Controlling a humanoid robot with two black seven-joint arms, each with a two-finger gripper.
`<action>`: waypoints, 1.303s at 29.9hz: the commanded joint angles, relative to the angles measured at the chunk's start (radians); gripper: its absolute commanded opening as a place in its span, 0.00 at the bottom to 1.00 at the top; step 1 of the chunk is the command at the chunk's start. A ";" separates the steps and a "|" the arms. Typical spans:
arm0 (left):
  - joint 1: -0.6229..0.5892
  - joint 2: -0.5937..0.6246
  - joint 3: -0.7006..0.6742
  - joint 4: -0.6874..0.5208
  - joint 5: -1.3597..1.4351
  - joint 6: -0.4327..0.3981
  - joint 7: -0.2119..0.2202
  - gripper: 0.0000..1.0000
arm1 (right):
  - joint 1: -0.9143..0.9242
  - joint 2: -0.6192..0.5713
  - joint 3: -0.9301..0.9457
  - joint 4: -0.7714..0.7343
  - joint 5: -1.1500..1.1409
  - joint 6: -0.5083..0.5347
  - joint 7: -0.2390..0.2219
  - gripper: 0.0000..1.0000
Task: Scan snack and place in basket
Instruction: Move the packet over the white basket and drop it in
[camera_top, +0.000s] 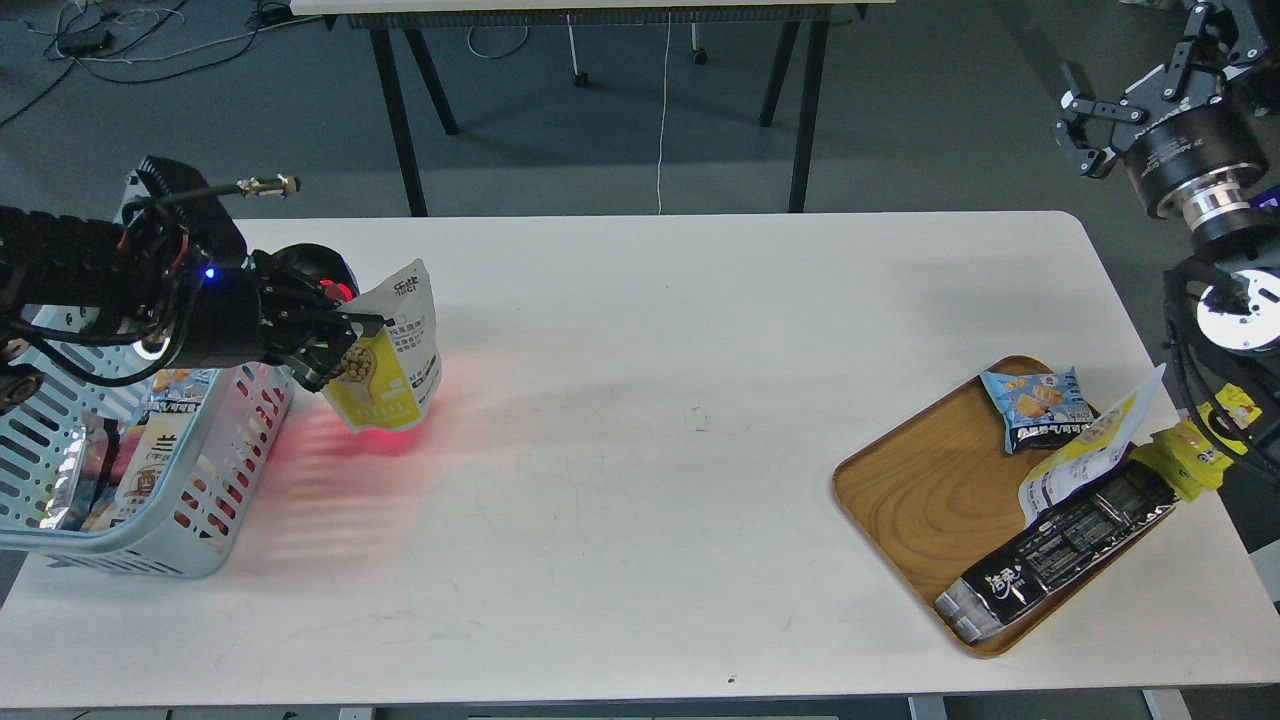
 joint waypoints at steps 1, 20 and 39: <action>-0.001 0.000 -0.012 0.000 0.000 0.000 0.000 0.00 | 0.000 -0.001 0.002 0.000 0.000 0.000 0.000 0.98; -0.011 0.243 -0.190 0.018 -0.048 0.000 0.000 0.00 | 0.000 0.006 0.015 0.000 0.000 0.002 0.000 0.98; 0.000 0.392 0.074 0.080 -0.131 0.068 0.000 0.00 | 0.000 0.009 0.034 -0.047 -0.001 0.041 0.000 0.98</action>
